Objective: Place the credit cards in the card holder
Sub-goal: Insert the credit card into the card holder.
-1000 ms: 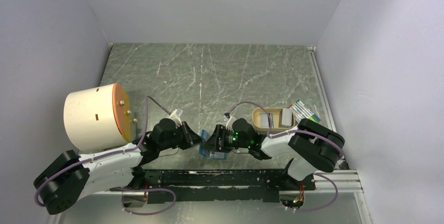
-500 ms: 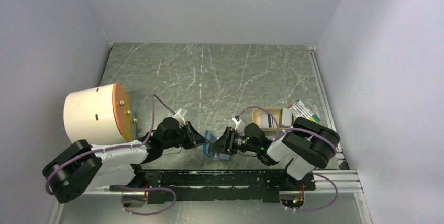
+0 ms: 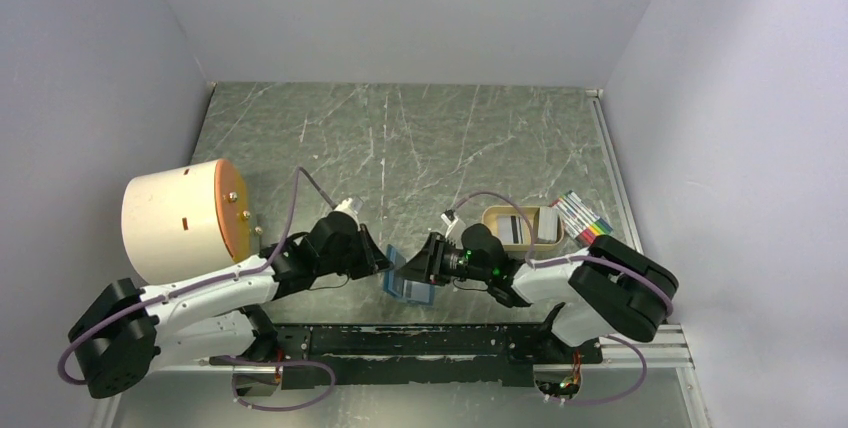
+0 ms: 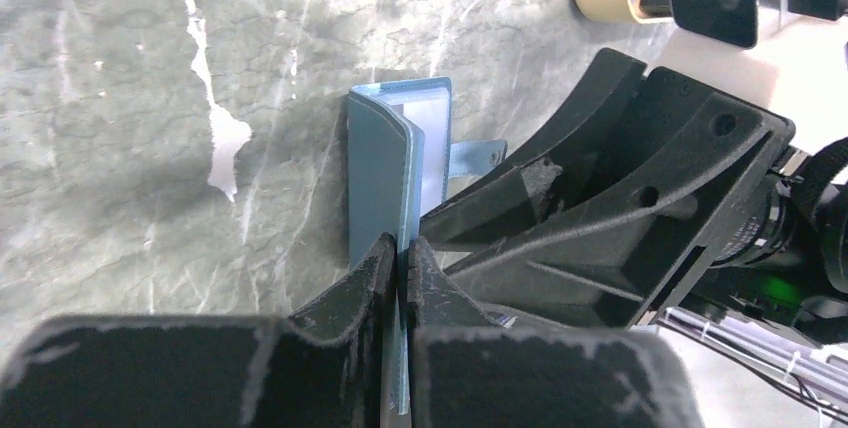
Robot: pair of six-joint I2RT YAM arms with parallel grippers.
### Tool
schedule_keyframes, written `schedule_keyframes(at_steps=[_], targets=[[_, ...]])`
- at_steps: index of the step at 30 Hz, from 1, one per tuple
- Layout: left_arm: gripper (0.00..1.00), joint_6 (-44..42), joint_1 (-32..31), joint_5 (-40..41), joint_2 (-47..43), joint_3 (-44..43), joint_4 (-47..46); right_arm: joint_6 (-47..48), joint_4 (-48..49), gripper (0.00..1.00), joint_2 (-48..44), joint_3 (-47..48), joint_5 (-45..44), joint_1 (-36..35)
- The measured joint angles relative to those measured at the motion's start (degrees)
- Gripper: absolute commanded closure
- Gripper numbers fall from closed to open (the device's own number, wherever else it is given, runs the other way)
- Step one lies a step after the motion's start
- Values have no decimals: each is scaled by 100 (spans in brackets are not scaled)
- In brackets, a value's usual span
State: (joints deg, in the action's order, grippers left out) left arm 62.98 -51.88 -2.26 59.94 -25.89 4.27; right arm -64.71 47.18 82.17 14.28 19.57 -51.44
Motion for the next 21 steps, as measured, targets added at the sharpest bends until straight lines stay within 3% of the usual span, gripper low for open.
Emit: schedule_keyframes(at_steps=[10,21], targets=[[91,-157,-262,599,221,-566,1182,625,-1751,66,-422,402,-549,0],[91,-229,-385,350,422,-328,208,955,-2083,73,68,610,-754,-2]])
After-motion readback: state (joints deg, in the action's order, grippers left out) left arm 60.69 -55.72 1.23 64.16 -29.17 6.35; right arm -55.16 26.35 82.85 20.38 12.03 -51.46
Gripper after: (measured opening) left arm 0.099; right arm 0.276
